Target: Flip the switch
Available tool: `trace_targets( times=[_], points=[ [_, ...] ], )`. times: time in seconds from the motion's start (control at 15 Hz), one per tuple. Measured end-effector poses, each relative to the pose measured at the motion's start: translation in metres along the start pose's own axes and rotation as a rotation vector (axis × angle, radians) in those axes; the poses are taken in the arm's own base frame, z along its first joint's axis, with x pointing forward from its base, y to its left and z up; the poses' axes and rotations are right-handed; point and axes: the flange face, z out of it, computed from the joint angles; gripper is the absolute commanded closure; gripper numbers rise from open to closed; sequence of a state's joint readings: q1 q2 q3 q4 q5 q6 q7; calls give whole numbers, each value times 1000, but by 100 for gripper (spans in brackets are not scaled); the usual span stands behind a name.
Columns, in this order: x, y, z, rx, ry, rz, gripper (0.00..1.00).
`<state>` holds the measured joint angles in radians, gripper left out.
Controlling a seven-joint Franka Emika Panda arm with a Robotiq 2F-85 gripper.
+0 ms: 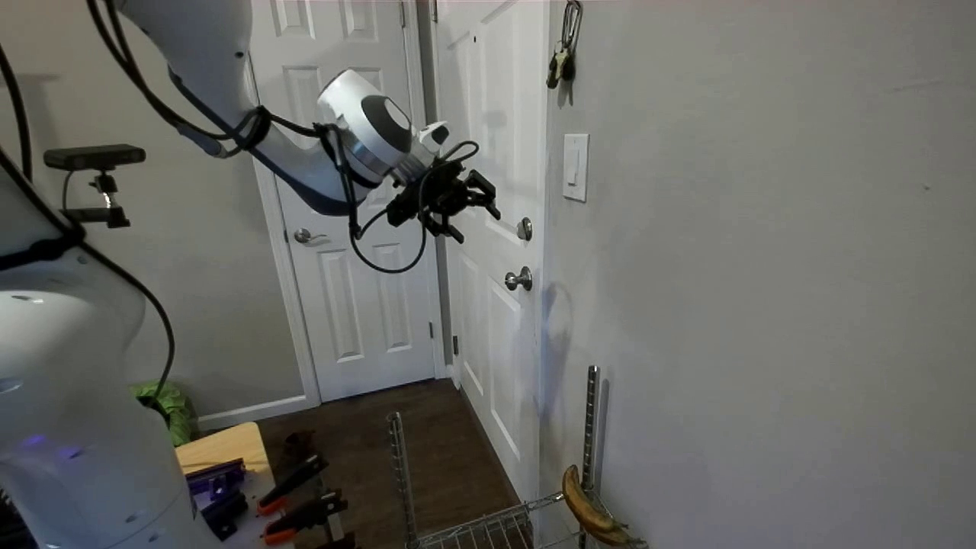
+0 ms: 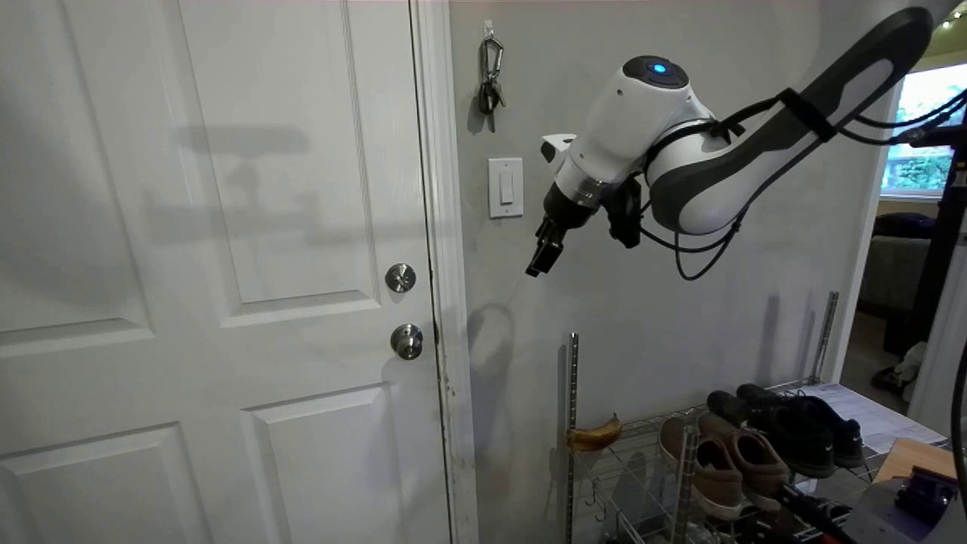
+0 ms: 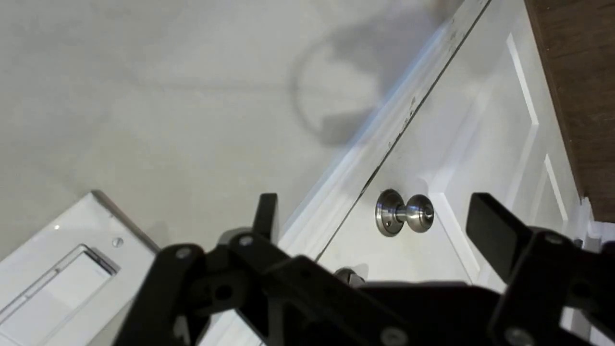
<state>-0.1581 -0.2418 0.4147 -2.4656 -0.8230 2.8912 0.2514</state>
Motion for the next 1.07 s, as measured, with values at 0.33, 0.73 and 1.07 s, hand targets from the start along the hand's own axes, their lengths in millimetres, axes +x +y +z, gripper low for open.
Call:
trace_targets(
  times=[0.33,0.73,1.07],
  points=[
    [59,0,12,-64,9,-41,0],
    [98,15,40,-122,-4,28,0],
    [99,25,48,-168,-59,147,0]
  ],
)
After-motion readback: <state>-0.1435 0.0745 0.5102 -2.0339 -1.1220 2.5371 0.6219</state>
